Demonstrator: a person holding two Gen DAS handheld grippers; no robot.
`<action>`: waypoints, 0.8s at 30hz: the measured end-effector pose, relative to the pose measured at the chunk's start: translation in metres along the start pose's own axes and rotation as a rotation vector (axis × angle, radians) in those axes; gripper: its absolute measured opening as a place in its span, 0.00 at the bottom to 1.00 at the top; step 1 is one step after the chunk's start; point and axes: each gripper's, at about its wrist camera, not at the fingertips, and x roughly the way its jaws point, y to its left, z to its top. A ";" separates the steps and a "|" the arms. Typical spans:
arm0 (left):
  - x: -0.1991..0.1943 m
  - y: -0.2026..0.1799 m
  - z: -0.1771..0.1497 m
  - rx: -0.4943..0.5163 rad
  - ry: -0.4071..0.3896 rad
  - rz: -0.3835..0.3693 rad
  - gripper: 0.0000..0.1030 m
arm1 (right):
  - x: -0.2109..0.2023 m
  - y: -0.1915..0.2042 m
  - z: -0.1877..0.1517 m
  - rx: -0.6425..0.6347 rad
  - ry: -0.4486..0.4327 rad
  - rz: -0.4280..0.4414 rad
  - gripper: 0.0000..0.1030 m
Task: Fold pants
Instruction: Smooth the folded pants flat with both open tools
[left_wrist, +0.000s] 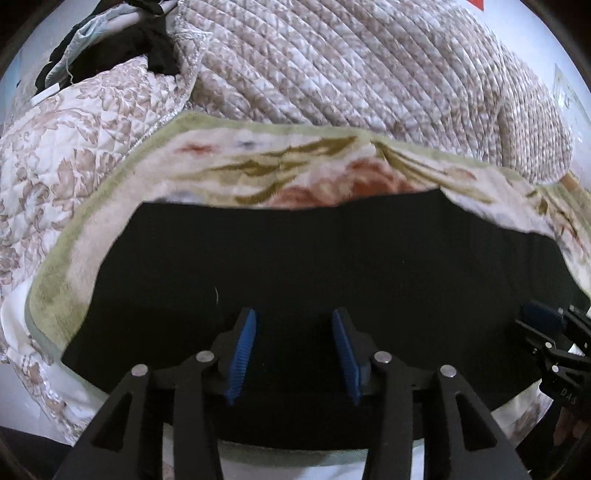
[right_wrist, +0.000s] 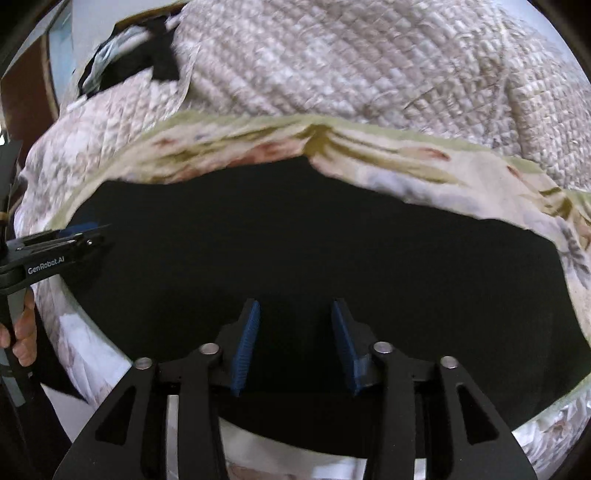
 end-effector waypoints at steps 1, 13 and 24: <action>-0.001 -0.002 -0.001 0.014 -0.012 0.008 0.47 | 0.002 0.002 -0.002 -0.014 -0.003 0.000 0.52; 0.000 -0.003 -0.005 0.029 -0.034 0.014 0.54 | 0.007 0.012 -0.006 -0.059 -0.019 -0.002 0.70; -0.003 -0.002 -0.003 0.029 -0.037 0.024 0.54 | 0.003 0.010 -0.005 -0.073 -0.030 -0.017 0.72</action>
